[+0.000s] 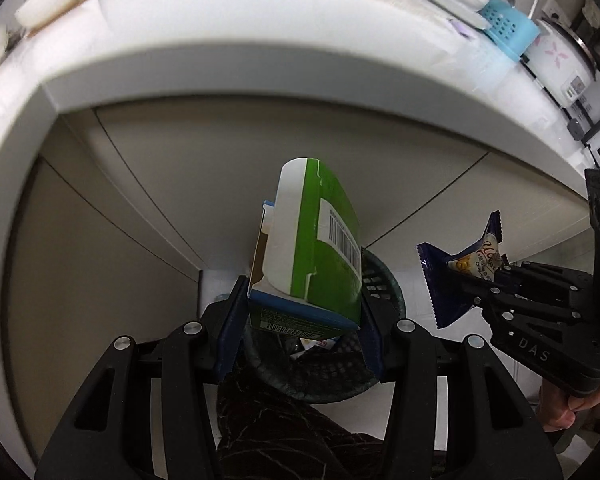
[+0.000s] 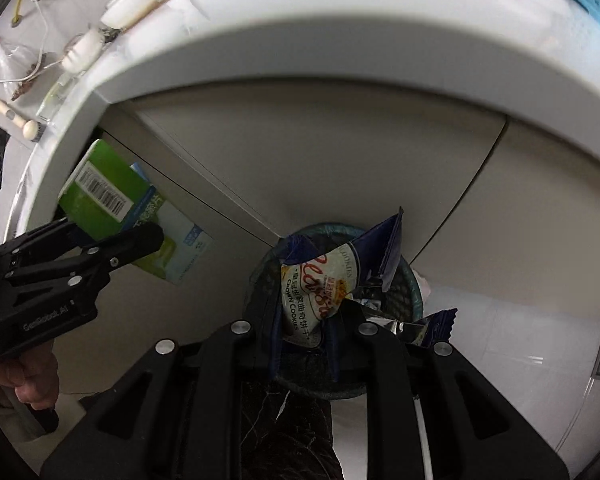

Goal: Collect trash
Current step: 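Carry the juice carton and blue wrapper down over the trash bin with both tools, then open the right tool over the bin while the left tool releases the juice carton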

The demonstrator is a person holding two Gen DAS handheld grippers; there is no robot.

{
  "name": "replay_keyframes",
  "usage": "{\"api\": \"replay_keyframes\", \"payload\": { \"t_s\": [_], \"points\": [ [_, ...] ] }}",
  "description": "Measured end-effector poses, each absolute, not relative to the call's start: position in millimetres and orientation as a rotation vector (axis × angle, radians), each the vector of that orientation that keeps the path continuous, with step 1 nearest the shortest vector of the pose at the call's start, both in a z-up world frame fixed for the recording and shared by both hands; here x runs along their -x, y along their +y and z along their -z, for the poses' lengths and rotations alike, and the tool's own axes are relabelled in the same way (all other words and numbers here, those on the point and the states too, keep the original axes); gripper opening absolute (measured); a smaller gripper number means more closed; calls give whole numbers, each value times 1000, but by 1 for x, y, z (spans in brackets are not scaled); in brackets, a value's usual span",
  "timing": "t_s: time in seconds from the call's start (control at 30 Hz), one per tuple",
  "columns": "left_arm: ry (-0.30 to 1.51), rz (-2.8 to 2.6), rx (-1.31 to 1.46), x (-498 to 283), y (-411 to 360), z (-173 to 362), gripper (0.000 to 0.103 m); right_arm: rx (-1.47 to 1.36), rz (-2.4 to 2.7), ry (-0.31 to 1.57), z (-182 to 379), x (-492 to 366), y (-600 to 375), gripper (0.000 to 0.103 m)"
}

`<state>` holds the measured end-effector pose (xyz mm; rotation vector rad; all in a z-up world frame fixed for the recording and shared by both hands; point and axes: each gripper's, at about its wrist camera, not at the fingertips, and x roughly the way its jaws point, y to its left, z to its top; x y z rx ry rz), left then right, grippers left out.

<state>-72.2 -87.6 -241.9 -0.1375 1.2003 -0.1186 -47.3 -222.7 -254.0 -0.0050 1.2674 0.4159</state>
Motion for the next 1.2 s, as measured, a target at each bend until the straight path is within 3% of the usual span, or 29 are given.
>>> {"api": "replay_keyframes", "payload": {
  "t_s": [0.27,0.53,0.73,1.0,1.2],
  "points": [
    [1269,63,165,74,-75,279,48,8,-403,1367,304,38,-212,19],
    [1284,56,165,76,-73,280,48,42,-394,1405,321,34,-203,30],
    [1290,60,164,77,-74,282,49,63,-379,1401,325,35,-201,49],
    [1305,78,140,72,-78,290,49,70,-296,1320,306,41,-216,88],
    [1314,127,87,64,-98,296,49,19,-194,1241,279,42,-245,95]
  ]
}}
